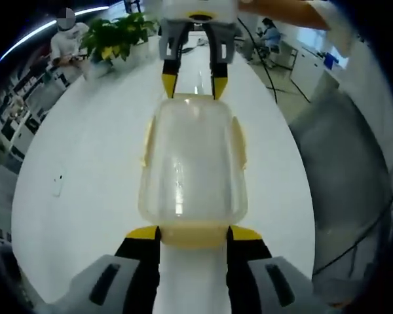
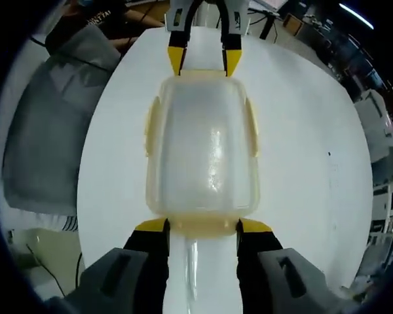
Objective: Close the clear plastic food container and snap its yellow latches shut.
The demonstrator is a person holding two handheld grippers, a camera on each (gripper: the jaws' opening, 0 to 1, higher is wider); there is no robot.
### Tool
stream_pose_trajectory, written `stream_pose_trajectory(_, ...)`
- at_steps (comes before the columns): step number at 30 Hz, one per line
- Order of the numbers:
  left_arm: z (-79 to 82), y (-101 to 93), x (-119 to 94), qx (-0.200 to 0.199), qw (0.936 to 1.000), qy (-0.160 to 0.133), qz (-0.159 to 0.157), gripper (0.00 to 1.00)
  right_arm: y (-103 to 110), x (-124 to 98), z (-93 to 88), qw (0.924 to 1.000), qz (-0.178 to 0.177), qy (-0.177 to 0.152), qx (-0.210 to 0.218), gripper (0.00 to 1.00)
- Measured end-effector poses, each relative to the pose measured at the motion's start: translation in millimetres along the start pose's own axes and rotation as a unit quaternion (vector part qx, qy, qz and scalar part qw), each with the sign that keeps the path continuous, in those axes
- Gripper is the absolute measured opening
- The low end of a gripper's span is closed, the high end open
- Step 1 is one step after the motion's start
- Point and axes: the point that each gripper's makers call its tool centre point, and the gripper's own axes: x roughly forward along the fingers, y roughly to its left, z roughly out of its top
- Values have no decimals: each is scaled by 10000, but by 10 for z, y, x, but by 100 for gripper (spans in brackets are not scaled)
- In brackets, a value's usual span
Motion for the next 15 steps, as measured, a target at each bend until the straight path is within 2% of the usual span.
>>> stream_pose_trajectory(5,231,-25,56,-25,9999,29,109,34,-7,-133,-185,9999,-33,-110,-76,39)
stream_pose_trajectory(15,863,54,354,-104,9998,-47,183,34,-135,-372,-838,9997,-87,-144,-199,39)
